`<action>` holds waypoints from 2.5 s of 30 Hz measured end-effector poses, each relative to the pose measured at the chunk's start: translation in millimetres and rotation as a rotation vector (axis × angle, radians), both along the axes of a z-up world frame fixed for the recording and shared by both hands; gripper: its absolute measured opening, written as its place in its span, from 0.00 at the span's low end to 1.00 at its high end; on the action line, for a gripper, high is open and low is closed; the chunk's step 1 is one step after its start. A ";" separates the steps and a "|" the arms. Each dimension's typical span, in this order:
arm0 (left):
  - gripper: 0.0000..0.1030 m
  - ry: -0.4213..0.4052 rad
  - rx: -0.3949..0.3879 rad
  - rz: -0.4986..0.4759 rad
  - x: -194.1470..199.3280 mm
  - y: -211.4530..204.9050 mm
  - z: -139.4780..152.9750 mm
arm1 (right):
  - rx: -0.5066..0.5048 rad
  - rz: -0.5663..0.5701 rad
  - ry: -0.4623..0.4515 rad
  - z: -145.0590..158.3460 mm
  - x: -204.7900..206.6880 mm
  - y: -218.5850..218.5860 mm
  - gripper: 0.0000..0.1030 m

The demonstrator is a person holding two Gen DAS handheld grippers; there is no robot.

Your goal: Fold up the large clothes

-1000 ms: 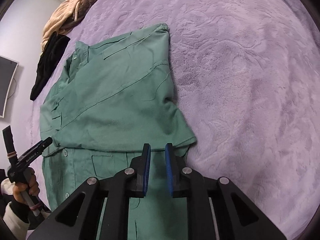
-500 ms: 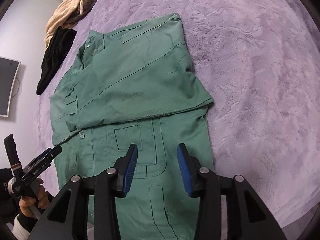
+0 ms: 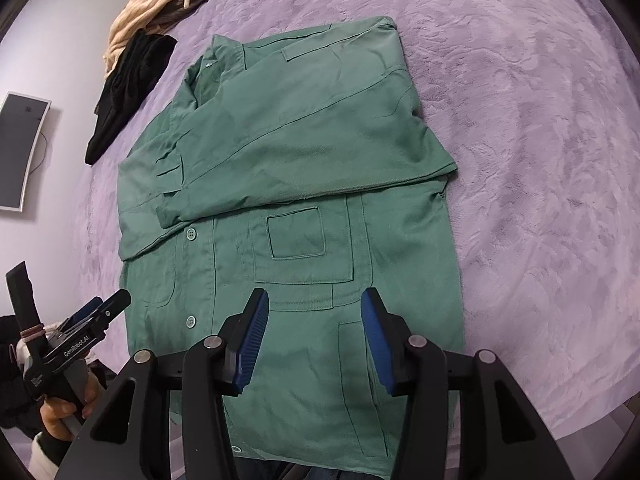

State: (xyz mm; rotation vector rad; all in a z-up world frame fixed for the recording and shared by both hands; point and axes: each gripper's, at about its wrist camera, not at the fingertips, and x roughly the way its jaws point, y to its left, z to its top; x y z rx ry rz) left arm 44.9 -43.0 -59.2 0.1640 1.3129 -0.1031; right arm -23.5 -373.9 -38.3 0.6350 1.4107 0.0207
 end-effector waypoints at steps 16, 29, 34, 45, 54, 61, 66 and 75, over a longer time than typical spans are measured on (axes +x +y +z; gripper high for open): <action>1.00 0.032 0.015 -0.003 -24.9 -0.1 7.7 | -0.035 0.130 -0.056 17.8 1.2 34.0 0.91; 1.00 0.080 -0.015 0.040 -44.6 23.9 4.0 | -0.138 0.178 -0.073 29.5 -0.4 58.8 0.91; 1.00 0.092 -0.042 0.055 -54.7 36.0 1.2 | -0.189 0.166 -0.073 30.8 -10.6 71.6 0.91; 1.00 0.085 -0.064 0.041 -85.9 75.2 -7.9 | -0.219 0.157 -0.056 26.0 -50.2 106.1 1.00; 1.00 0.115 -0.083 0.025 -116.3 107.0 -19.9 | -0.031 0.010 -0.069 12.0 -99.2 99.0 1.00; 1.00 0.136 -0.154 0.051 -126.0 141.1 -28.1 | 0.106 -0.228 -0.021 -19.3 -163.4 34.7 1.00; 1.00 0.123 -0.169 0.100 -124.4 177.8 -35.1 | 0.176 -0.410 -0.042 -46.3 -200.9 -8.7 1.00; 1.00 0.178 -0.205 0.134 -127.6 207.6 -57.9 | 0.344 -0.366 -0.030 -105.0 -215.1 5.3 0.99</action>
